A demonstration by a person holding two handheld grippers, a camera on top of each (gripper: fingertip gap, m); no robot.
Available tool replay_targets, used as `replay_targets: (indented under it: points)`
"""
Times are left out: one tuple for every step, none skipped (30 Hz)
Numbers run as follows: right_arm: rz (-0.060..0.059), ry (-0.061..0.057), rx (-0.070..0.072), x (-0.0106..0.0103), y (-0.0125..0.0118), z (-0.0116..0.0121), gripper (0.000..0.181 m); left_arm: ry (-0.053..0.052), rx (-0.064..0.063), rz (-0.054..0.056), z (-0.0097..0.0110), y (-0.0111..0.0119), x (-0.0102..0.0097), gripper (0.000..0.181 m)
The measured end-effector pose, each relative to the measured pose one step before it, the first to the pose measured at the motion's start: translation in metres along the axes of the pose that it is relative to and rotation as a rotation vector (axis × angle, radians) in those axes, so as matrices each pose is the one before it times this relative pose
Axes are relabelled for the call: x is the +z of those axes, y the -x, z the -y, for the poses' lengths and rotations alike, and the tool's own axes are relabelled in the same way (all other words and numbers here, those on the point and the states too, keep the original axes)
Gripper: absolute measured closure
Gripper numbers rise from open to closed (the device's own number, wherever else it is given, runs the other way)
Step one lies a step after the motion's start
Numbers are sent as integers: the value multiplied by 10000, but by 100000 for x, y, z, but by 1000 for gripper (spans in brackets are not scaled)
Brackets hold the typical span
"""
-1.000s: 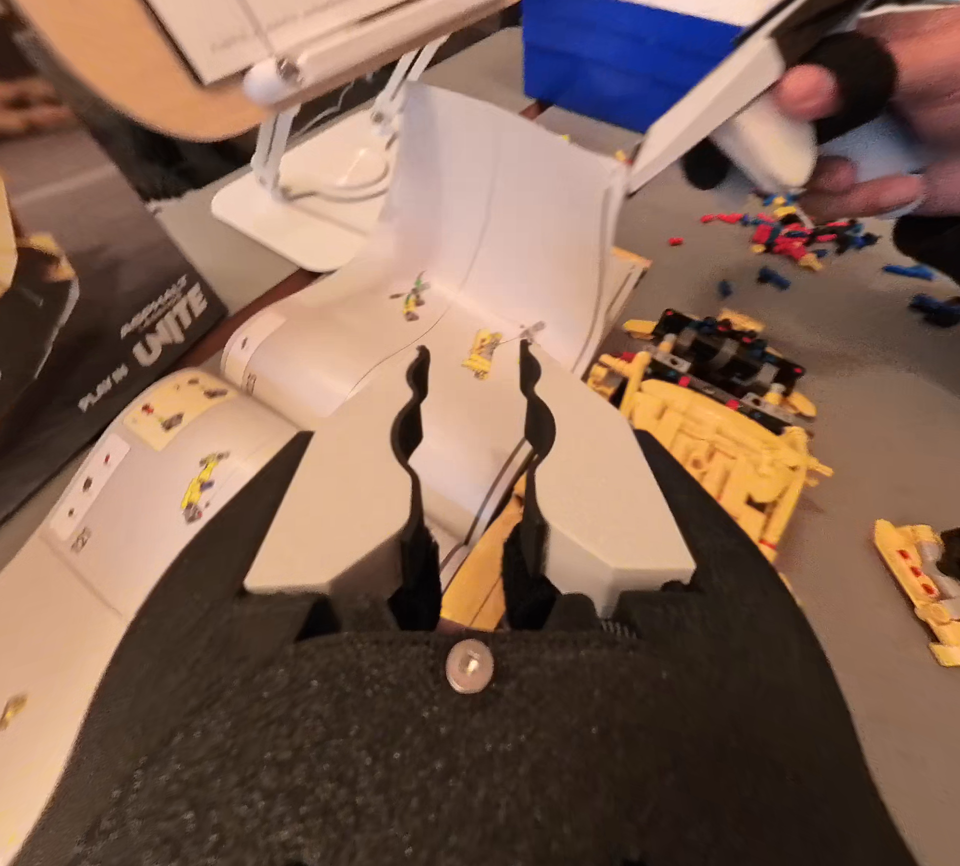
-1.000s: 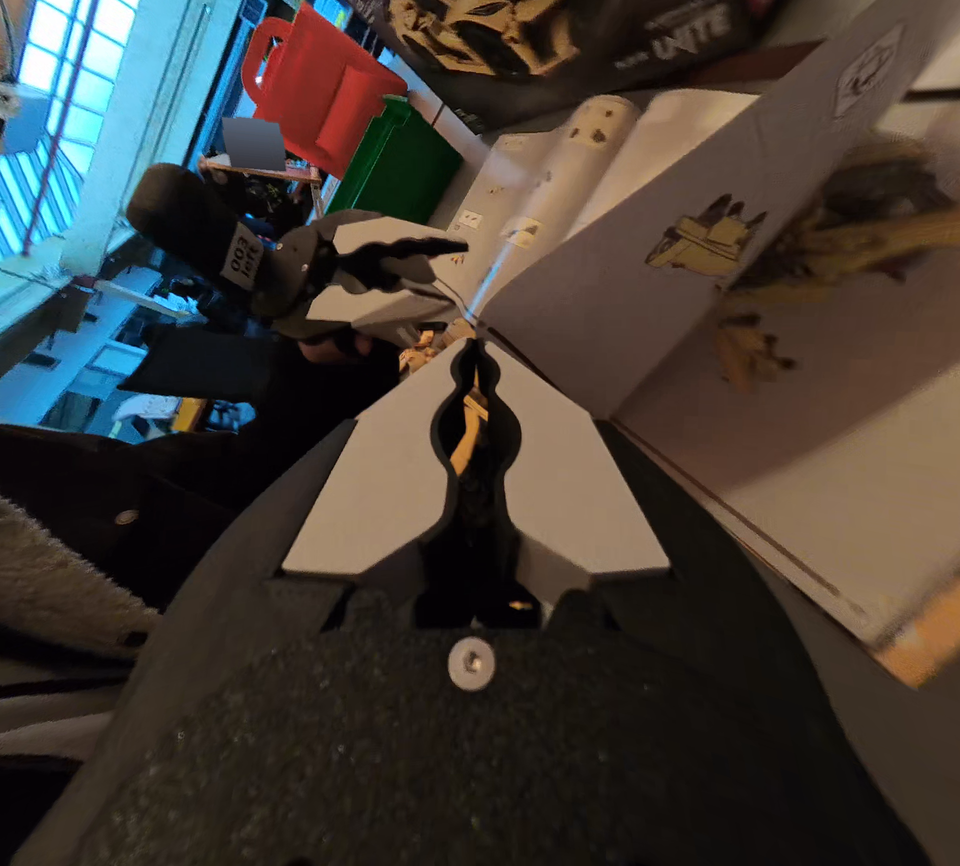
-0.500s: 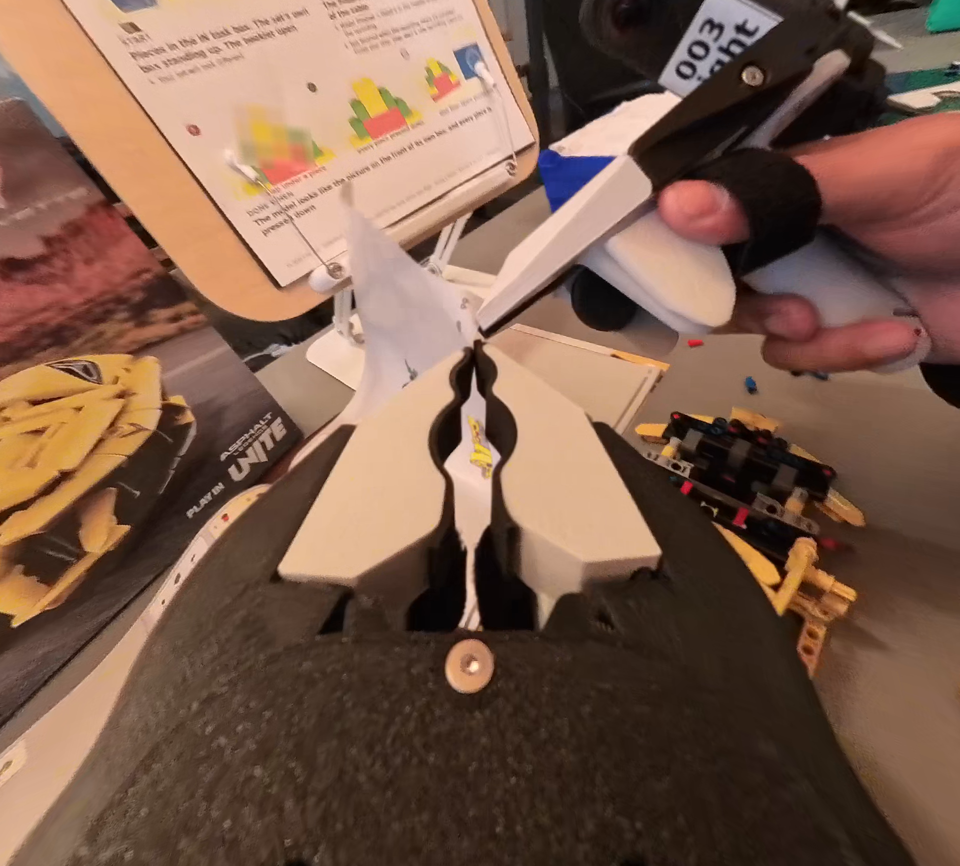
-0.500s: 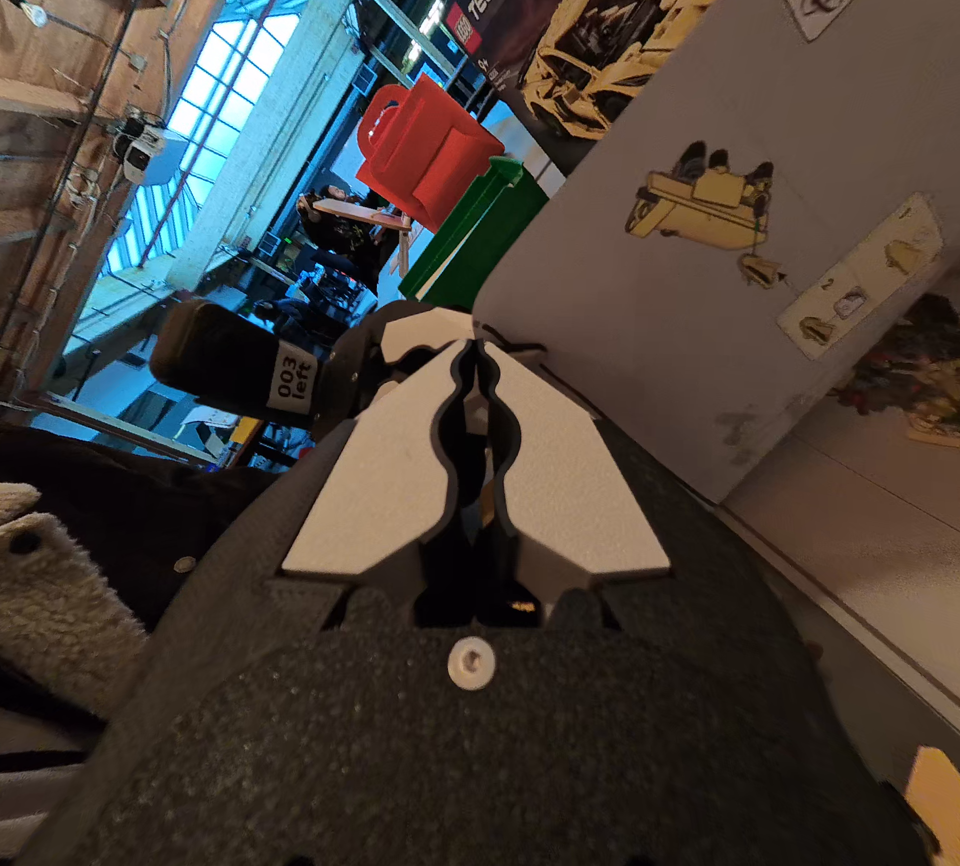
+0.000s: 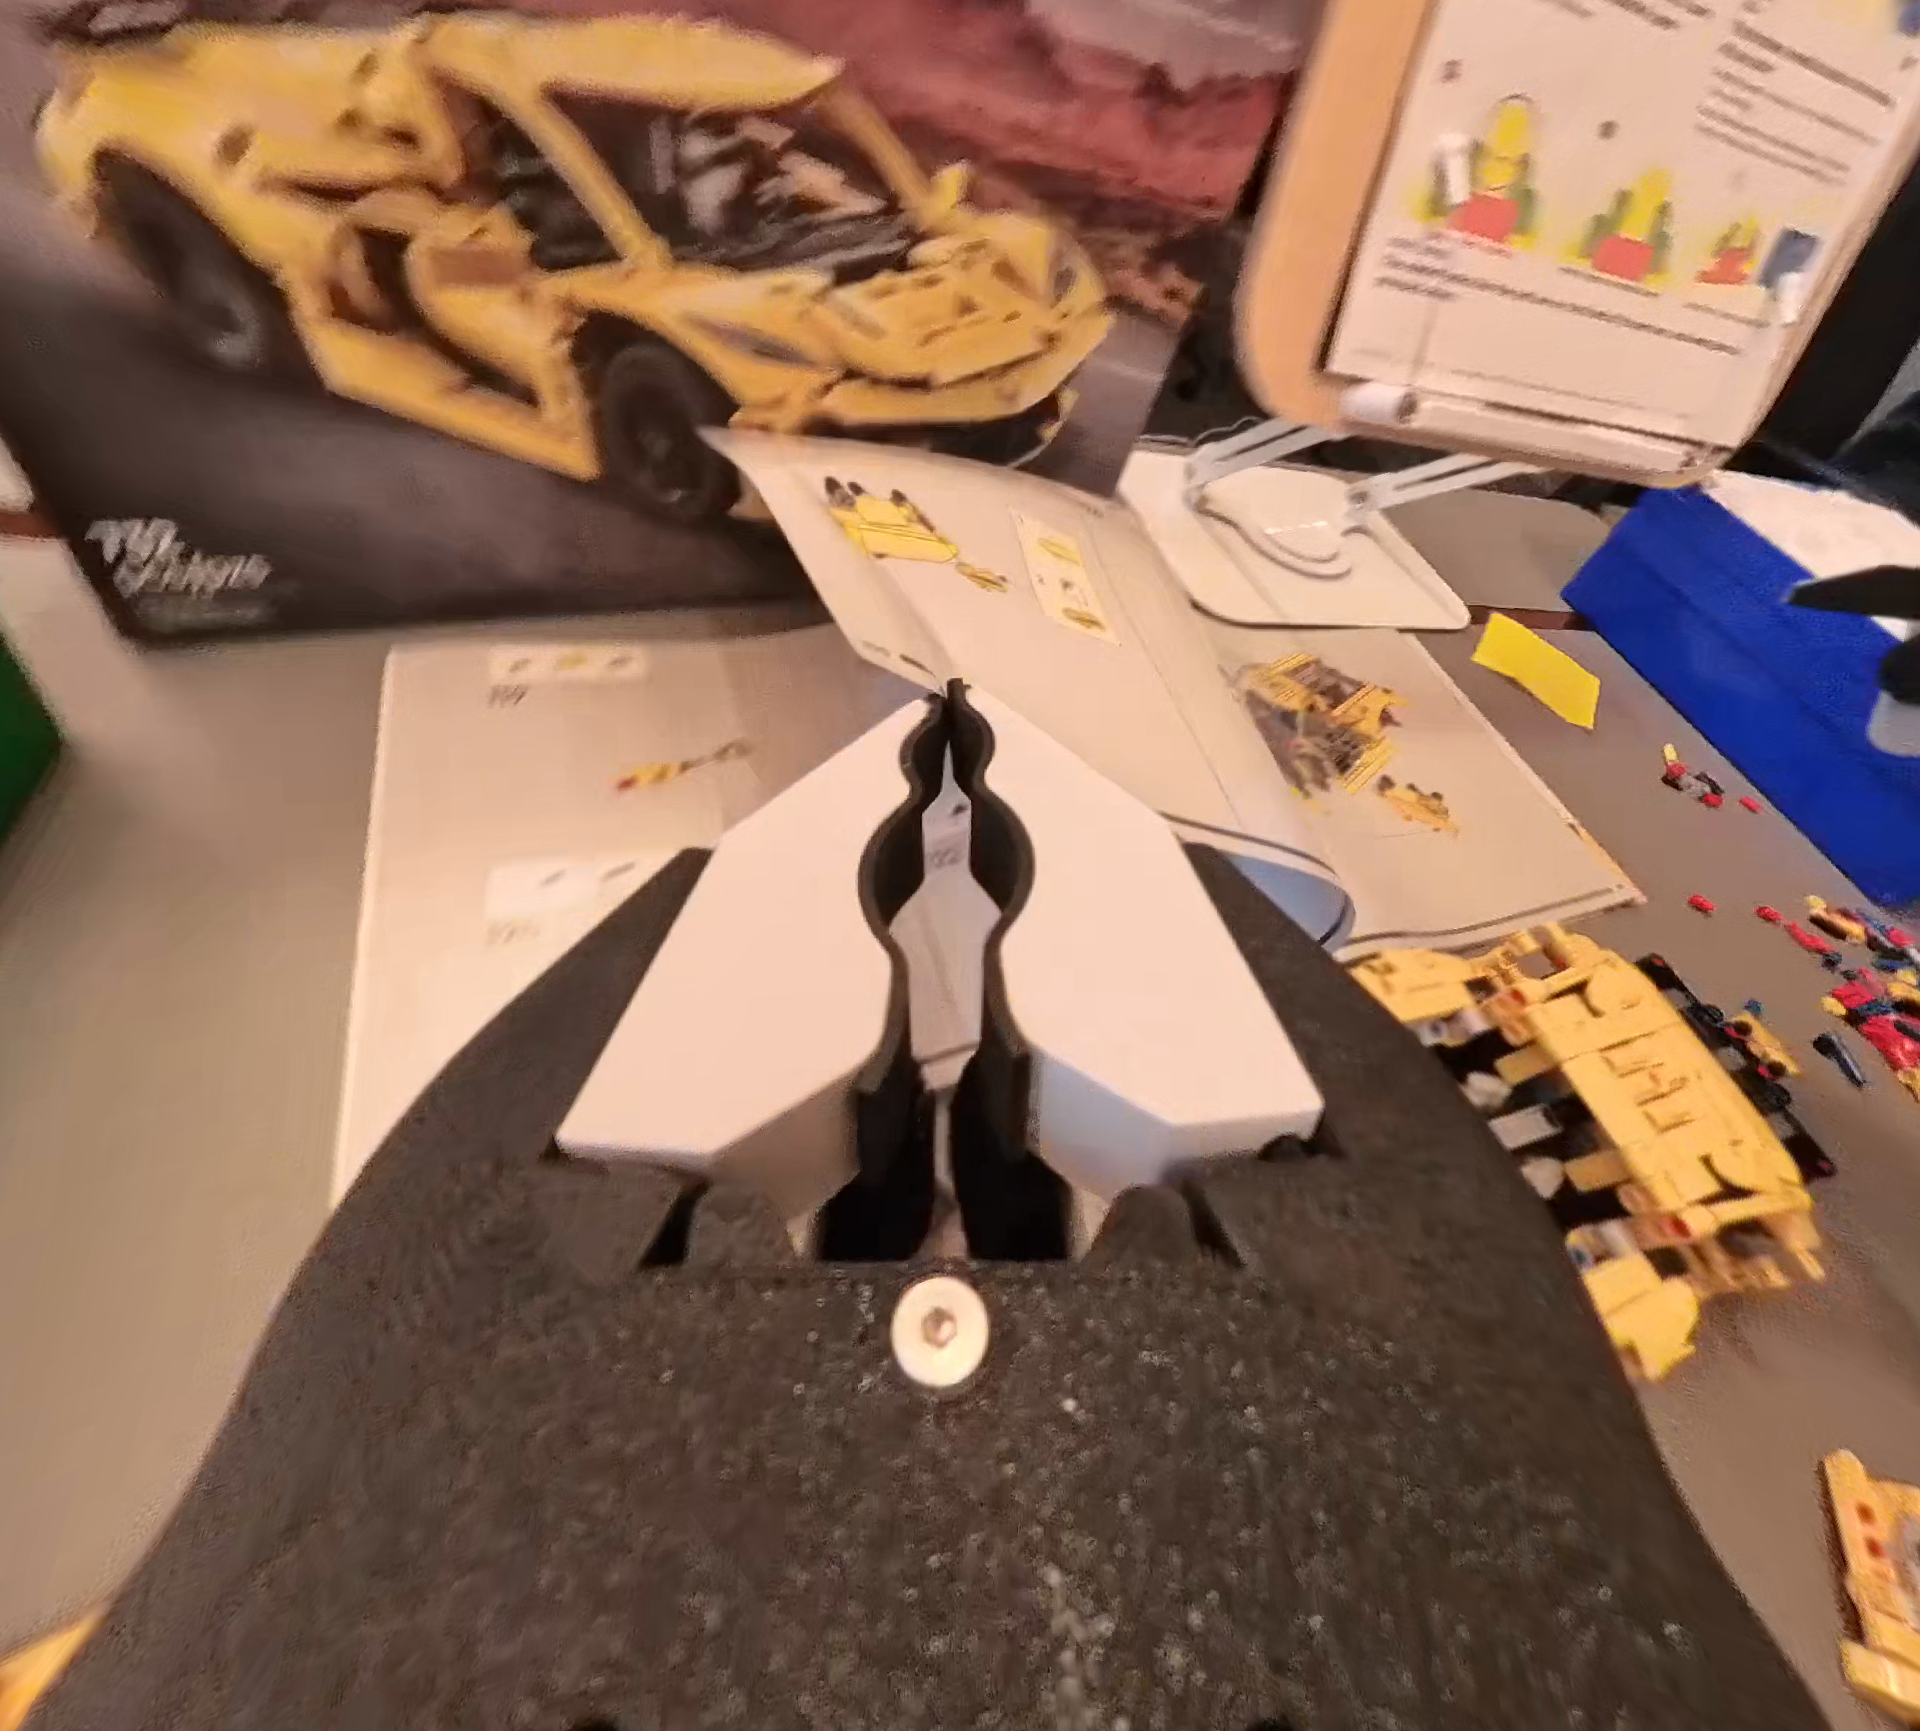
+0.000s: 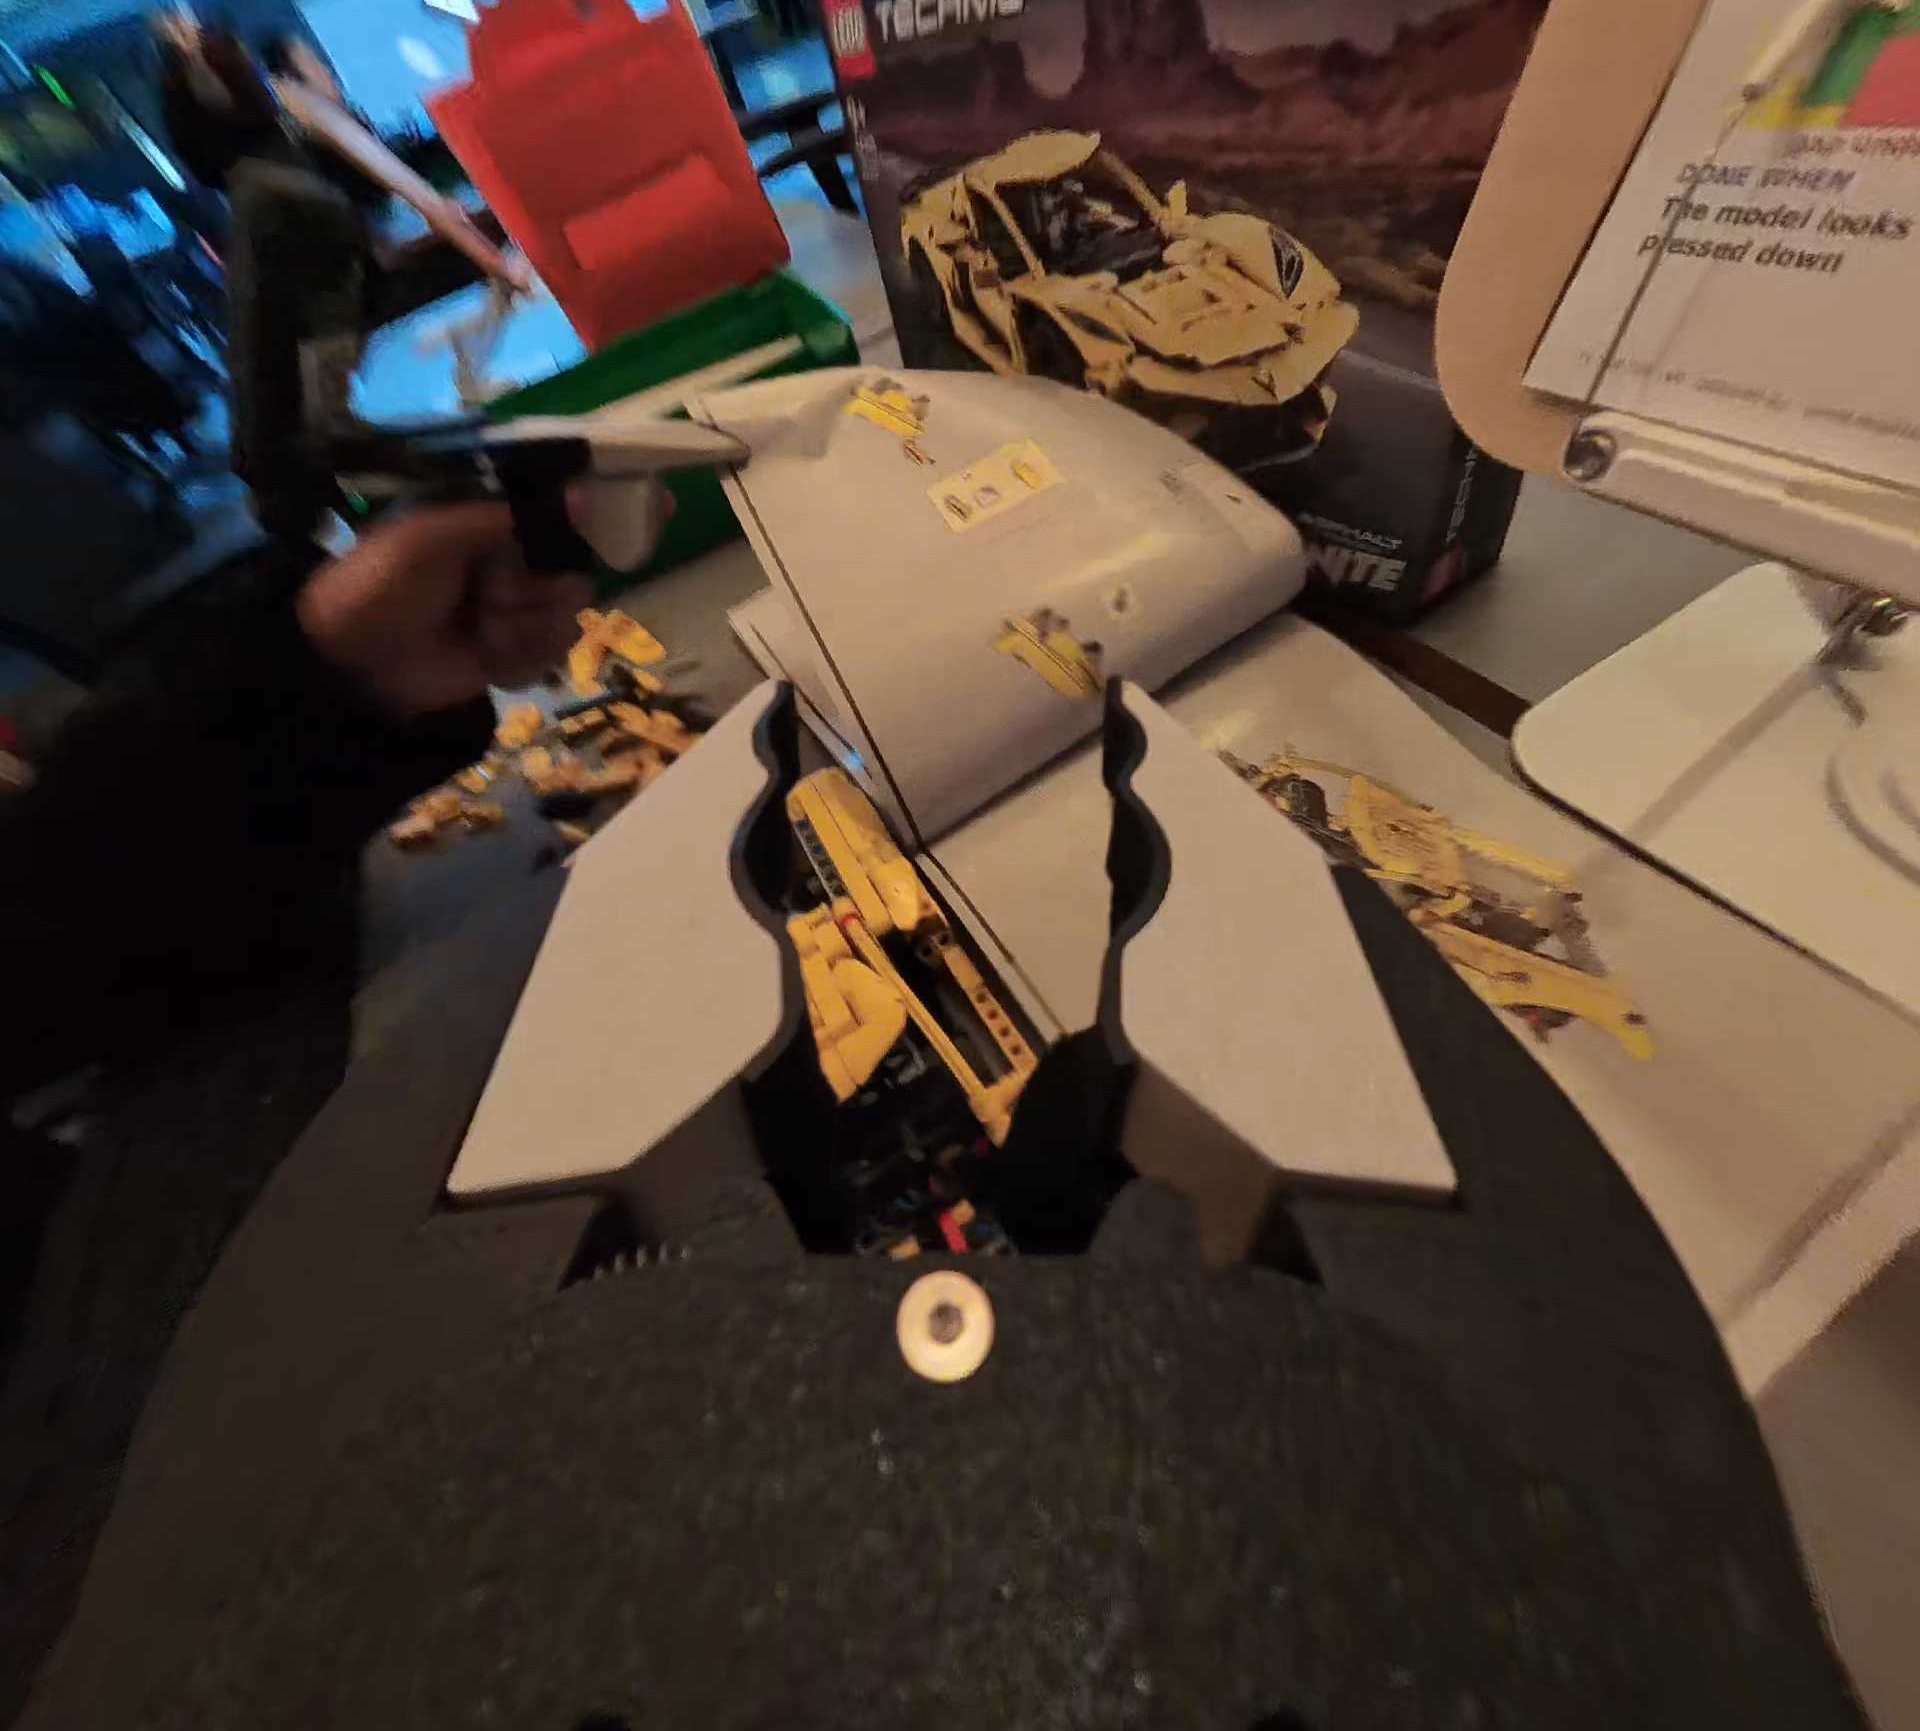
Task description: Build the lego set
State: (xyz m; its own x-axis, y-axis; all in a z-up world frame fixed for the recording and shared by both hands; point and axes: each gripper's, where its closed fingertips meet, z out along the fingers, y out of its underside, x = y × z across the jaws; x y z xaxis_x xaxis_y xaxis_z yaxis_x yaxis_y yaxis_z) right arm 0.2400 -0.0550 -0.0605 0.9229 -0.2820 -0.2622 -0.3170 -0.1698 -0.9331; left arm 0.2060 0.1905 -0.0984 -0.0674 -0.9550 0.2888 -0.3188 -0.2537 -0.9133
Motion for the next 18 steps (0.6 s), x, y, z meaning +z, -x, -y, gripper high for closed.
replay_targets:
  points:
    - [-275, 348, -467, 178, -14, -258, 121, 58, -312, 173, -415, 1176, -381, 181]
    - [-168, 366, -371, 122, 128, -232, 117, -4, -310, 72, -271, 898, -326, 181]
    - [24, 433, -240, 77, 375, -244, 116, 24, -279, -3, -206, 661, -274, 181]
    - [77, 430, -176, 123, 347, -189, 114, -1, -215, 145, -91, 776, -276, 181]
    - [172, 422, -329, 283, 330, -108, 108, -21, -127, 257, -32, 865, -239, 181]
    - [141, 500, -478, 462, 122, -138, 103, 109, -104, 164, -203, 670, -107, 181]
    - [112, 394, -627, 675, -101, 52, 101, 218, -166, 28, -399, 390, 43, 181]
    - [-46, 338, -649, 919, -500, 104, 100, 244, -198, 10, -492, 294, 115, 181]
    - [-132, 426, -690, 1185, -780, -43, 99, 262, -134, 85, -565, 336, 144, 181]
    - [51, 492, -596, 1465, -536, -145, 97, 247, -10, 179, -581, 424, 172, 181]
    - [248, 317, -340, 1651, -251, 139, 95, 312, 132, 235, -699, 494, 226, 181]
    - [428, 179, -16, 1722, -45, 289, 95, 442, 221, 236, -860, 474, 308, 181]
    - [465, 364, 42, 1851, -47, -64, 94, 385, 186, 223, -756, 446, 275, 181]
    - [361, 470, -9, 1887, -214, -295, 90, 238, 106, 175, -518, 368, 192, 181]
    - [238, 273, -100, 1809, -354, -150, 87, 190, 82, 88, -387, 204, 144, 181]
    - [127, 277, -138, 1652, -447, -203, 85, 135, 80, 43, -236, 73, 89, 181]
    - [68, 279, -177, 1398, -421, -125, 84, 36, 90, 39, -40, 12, 23, 181]
    - [96, 164, -179, 1113, -227, 150, 82, -21, 106, 68, 88, 20, -42, 181]
